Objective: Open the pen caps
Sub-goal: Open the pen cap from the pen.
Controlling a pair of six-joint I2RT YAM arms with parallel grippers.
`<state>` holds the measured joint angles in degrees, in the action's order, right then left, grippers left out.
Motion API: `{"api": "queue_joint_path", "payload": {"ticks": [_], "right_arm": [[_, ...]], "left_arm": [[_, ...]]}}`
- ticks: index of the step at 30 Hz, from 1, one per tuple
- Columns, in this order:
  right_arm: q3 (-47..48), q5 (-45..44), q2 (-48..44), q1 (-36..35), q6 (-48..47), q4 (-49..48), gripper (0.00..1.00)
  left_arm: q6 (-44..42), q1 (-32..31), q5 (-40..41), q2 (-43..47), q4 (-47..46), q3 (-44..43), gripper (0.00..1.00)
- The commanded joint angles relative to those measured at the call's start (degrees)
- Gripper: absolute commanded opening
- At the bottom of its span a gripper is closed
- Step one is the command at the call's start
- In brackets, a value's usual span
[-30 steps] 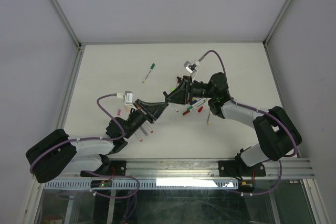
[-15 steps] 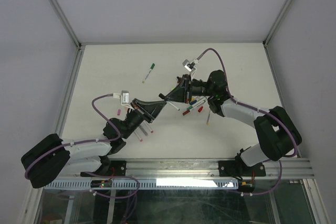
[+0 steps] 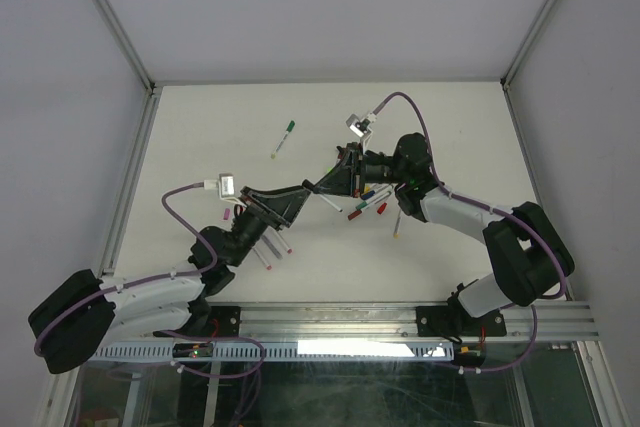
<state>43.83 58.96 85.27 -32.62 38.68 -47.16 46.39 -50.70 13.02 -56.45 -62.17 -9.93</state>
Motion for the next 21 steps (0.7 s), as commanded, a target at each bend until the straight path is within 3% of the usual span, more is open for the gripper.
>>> {"api": "queue_joint_path", "payload": {"ticks": [1, 5, 11, 16, 21], "right_arm": [[2.75, 0.96, 0.01, -0.33, -0.27, -1.38, 0.0], [2.83, 1.0, -0.11, -0.38, -0.19, -1.25, 0.0], [2.89, 1.16, 0.0, -0.42, -0.09, -1.16, 0.0], [2.92, 1.25, 0.09, -0.36, -0.1, -1.1, 0.0], [3.01, 1.25, 0.07, -0.44, -0.14, -0.91, 0.0]], "left_arm": [[3.1, -0.43, 4.41, 2.41, 2.42, -0.84, 0.59], [3.75, -0.39, 5.63, 2.3, 7.55, -3.74, 0.6], [3.87, -0.43, 5.07, -0.57, 6.97, -5.88, 0.57], [3.53, -0.42, 4.44, -2.61, 7.04, -7.85, 0.41], [3.66, -0.45, 4.2, -3.47, 8.19, -8.77, 0.19]]}}
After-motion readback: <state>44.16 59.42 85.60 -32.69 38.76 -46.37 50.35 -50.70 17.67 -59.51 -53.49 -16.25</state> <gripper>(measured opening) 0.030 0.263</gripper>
